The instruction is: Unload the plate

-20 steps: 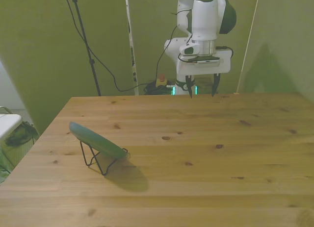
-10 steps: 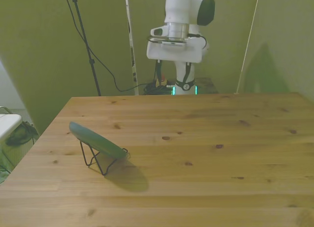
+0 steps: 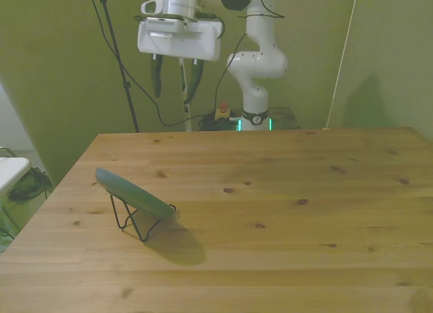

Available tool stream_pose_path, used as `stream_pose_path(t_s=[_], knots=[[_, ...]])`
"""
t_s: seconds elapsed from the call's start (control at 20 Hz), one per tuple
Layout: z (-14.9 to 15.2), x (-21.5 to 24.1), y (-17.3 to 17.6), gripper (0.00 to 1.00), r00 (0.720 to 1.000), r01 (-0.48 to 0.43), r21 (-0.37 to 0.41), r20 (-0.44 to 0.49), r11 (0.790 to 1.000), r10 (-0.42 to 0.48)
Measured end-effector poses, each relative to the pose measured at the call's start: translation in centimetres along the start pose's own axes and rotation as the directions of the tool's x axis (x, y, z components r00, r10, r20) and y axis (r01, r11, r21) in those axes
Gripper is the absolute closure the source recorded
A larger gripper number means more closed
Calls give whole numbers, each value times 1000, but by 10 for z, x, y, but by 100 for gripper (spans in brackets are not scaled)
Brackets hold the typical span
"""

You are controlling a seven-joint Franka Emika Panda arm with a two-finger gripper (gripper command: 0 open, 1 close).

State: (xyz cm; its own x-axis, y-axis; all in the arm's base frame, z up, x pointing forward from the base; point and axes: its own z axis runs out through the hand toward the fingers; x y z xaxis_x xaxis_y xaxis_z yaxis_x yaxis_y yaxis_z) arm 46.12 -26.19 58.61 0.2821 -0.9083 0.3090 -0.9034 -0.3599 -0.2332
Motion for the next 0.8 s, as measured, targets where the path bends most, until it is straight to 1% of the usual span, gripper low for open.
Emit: stream_pose_path(t_s=[0.05, 0.1, 0.25, 0.35, 0.5, 0.6, 0.8], knots=[[-3, -5, -12, 0, 999, 29, 0, 14, 1000, -29], [-3, -6, -12, 0, 999, 33, -2, 18, 999, -33], [1, -3, -9, 0, 994, 89, -45, 75, 995, -86], [-2, 19, -6, 0, 986, 136, -56, 107, 989, -130], [-7, 61, -6, 0, 973, 204, -75, 125, 976, -194], [-5, 82, -13, 0, 955, 277, -87, 131, 957, -265], [11, 115, -36, 0, 903, 425, -113, 121, 898, -413]])
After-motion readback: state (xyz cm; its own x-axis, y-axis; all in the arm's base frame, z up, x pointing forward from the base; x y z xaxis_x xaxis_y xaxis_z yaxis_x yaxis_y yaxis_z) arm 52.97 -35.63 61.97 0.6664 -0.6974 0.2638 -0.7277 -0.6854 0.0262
